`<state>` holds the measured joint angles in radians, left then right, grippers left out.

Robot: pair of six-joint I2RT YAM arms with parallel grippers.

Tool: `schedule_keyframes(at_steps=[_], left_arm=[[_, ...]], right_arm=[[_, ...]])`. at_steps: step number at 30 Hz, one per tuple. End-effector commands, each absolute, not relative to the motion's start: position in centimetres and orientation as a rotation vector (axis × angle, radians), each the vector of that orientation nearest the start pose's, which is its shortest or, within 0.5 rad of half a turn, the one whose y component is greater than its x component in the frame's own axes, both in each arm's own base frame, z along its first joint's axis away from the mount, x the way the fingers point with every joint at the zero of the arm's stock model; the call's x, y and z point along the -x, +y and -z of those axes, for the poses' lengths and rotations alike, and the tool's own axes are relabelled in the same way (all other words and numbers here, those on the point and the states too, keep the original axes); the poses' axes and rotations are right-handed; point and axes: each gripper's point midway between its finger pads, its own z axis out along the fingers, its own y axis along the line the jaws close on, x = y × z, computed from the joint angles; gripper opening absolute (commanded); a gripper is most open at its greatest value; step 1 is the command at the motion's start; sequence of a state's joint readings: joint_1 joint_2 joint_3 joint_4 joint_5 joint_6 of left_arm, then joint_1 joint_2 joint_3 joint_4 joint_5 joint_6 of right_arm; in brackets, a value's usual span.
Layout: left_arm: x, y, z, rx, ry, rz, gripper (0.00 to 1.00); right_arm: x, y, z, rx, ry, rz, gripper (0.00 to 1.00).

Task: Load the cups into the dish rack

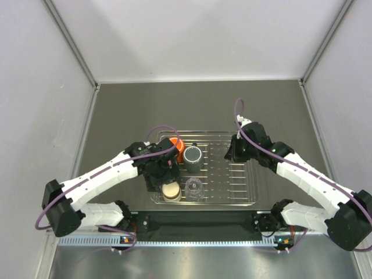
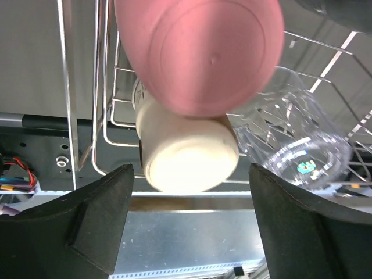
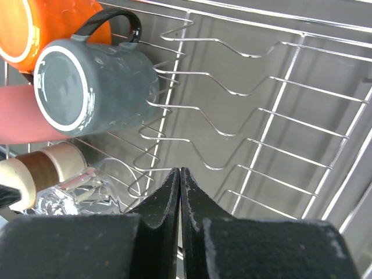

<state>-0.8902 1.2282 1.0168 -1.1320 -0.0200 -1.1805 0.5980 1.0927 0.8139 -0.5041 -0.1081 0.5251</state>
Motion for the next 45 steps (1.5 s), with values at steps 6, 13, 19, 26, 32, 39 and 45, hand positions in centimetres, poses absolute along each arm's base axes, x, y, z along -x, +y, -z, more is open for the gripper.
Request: schedule_keyframes(at_steps=[6, 13, 19, 26, 32, 39, 45], left_arm=[[-10.8, -19.5, -15.6, 0.482, 2.916, 0.404, 0.86], [-13.5, -20.7, -22.5, 0.384, 2.695, 0.618, 0.81], [-19.2, -25.0, -29.8, 0.229, 2.447, 0.738, 0.81], [-26.4, -31.6, -35.0, 0.048, 2.238, 0.762, 0.79], [-31.4, -37.0, -35.4, -0.072, 2.074, 0.795, 0.79], [-37.1, -41.3, -32.1, -0.208, 1.997, 0.644, 0.80], [-40.0, -43.1, -31.6, -0.201, 1.959, 0.595, 0.80]], right_arm=[[-24.1, 19.6, -18.5, 0.157, 2.335, -0.675, 0.01], [-24.3, 18.0, -22.1, 0.116, 2.307, -0.627, 0.15], [-23.8, 15.6, -24.4, 0.080, 2.300, -0.560, 0.27], [-22.4, 11.8, -26.0, -0.023, 2.351, -0.420, 0.49], [-22.2, 7.7, -27.0, -0.140, 2.360, -0.257, 0.60], [-20.8, 4.9, -27.6, -0.298, 2.390, -0.170, 0.71], [-21.9, 4.7, -26.2, -0.366, 2.400, -0.184, 0.73]])
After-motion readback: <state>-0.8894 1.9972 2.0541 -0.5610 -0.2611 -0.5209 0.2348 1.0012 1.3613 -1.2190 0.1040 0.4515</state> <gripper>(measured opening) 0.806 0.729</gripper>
